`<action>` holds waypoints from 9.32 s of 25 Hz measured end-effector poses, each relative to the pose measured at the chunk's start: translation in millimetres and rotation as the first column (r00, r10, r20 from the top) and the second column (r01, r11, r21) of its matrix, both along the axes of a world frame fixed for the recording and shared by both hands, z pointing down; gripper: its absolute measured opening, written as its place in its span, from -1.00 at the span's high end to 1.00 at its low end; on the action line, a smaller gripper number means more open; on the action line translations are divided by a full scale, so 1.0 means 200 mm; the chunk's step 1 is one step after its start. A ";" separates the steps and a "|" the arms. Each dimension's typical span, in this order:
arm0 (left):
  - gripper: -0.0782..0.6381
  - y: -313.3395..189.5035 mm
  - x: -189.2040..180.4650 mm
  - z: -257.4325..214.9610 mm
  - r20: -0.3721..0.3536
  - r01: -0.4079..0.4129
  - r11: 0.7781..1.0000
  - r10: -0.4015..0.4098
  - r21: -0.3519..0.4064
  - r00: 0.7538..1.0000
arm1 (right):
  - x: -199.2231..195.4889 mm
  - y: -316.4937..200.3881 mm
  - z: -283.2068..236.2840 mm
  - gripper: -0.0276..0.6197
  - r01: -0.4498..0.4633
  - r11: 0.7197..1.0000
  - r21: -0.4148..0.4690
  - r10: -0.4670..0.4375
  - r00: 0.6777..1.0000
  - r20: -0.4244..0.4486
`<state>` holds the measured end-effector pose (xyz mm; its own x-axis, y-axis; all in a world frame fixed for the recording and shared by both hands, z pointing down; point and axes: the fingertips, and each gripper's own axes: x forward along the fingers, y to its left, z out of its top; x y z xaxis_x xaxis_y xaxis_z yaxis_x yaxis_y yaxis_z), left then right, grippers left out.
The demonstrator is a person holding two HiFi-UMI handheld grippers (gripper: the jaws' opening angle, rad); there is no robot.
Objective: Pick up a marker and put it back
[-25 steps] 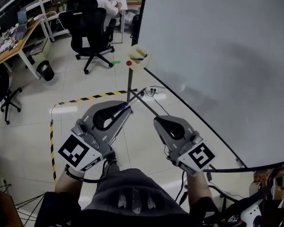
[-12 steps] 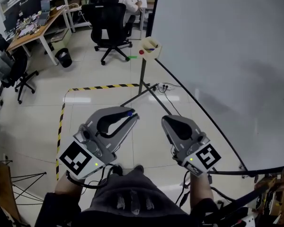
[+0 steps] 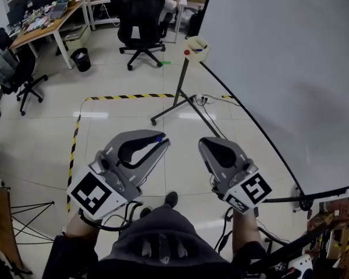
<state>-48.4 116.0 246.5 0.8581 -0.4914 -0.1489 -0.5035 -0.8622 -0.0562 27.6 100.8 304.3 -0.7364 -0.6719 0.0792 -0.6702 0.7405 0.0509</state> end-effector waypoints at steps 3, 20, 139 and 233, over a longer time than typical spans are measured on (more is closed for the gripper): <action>0.68 0.11 -0.10 -0.01 -0.010 -0.012 1.000 0.012 -0.003 1.000 | -0.10 0.12 0.00 0.91 -0.010 1.000 0.005 0.010 1.000 -0.014; 0.68 0.63 0.11 -0.03 -0.002 -0.121 0.992 0.121 0.021 0.993 | 0.08 0.75 -0.12 0.91 -0.085 0.993 0.077 0.088 0.996 -0.032; 0.68 -1.85 0.41 0.02 0.012 -0.111 0.993 0.111 0.028 0.994 | 0.35 -1.78 0.05 0.91 -0.031 1.000 -0.003 0.031 0.999 -0.044; 0.76 -2.48 0.46 0.07 0.063 -0.277 0.961 0.278 -0.022 0.959 | 0.17 -2.41 -0.04 0.91 -0.166 0.986 0.031 0.169 0.979 -0.116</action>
<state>43.3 -380.9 260.2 0.9685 -0.2342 -0.0841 -0.2401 -0.9683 -0.0690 61.9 -380.7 296.3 -0.5998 -0.7873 0.1429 -0.7729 0.6162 0.1512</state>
